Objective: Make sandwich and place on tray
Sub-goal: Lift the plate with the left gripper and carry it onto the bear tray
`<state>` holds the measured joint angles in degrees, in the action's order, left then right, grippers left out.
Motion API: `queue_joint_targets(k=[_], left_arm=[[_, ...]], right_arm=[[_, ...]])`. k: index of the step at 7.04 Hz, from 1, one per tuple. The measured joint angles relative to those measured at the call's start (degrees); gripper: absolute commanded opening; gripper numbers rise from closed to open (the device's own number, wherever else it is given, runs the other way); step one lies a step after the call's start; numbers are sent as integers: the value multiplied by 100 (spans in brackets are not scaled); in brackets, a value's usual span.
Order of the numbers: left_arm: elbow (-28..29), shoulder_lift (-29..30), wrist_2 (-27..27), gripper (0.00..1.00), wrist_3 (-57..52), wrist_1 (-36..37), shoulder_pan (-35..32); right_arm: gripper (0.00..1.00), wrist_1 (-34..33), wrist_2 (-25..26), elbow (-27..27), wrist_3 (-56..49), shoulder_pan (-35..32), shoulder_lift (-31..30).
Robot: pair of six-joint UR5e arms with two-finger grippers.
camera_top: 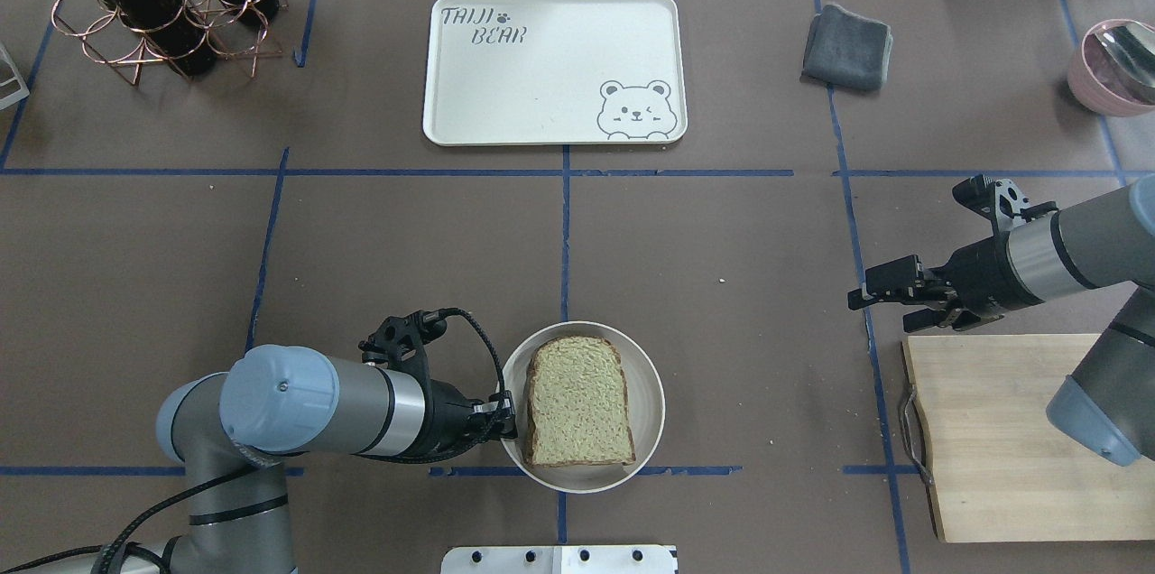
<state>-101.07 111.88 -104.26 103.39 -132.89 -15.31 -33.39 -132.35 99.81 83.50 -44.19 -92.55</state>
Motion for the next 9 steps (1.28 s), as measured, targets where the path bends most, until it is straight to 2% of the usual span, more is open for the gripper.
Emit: queue_joint_targets(k=[3, 5, 9], left_arm=[[53, 580, 131, 0, 1177, 78, -314], [392, 1133, 489, 0, 1626, 624, -618], [2238, 2410, 1015, 0, 3184, 947, -1497]], right_arm=[[100, 15, -16, 34, 0, -32, -35], [100, 24, -95, 63, 0, -111, -65], [100, 34, -184, 148, 0, -187, -149]])
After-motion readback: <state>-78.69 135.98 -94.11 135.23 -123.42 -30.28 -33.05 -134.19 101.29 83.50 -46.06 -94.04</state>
